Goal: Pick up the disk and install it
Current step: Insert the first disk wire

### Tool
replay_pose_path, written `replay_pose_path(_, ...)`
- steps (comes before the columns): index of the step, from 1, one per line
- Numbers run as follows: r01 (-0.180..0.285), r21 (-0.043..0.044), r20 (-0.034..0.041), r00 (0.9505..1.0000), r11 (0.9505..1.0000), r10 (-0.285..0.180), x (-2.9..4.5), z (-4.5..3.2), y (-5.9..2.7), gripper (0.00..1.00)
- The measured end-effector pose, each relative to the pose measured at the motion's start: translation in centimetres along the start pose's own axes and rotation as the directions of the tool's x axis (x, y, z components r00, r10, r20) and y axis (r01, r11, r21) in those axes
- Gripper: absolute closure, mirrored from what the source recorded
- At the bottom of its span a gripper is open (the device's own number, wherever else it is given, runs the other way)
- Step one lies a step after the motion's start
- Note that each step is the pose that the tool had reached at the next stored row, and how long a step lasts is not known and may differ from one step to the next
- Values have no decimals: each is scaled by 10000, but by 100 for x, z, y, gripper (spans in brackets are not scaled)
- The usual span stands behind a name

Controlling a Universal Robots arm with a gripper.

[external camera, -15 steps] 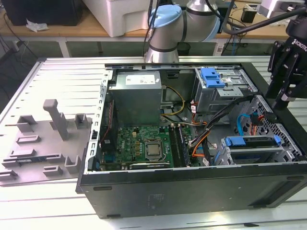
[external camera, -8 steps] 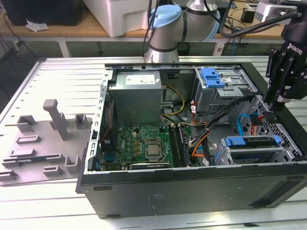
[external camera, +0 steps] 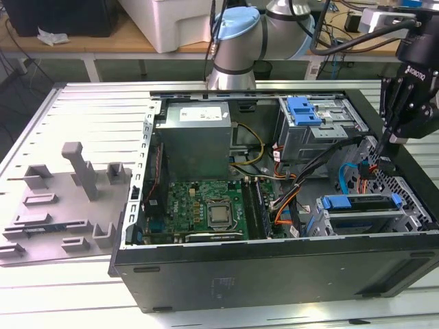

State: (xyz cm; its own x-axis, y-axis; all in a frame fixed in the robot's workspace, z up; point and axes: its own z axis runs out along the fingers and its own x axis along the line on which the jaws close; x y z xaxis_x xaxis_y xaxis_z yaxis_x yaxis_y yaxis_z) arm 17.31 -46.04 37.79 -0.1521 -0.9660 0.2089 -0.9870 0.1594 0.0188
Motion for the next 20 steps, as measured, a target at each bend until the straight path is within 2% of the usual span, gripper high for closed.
replay_pose_path(3, 9, -63, -86, 10000, 10000, -10, -28, 1, -31, 85)
replay_pose_path(5, 4, -60, -116, 9999, 10000, -5, -42, 6, -22, 85)
replay_pose_path(6, 2, -50, -172, 9999, 10000, -3, -43, 10, -9, 85)
replay_pose_path(8, 3, -44, -212, 9998, 10000, -4, -45, 20, -6, 78)
replay_pose_path(11, -2, -39, -251, 9997, 10000, 1, -53, 39, -6, 73)
replay_pose_path(12, -1, -39, -264, 9997, 10000, 0, -76, 45, -17, 66)
replay_pose_path(20, -43, -50, -270, 9996, 10000, 42, -257, 63, -50, 66)
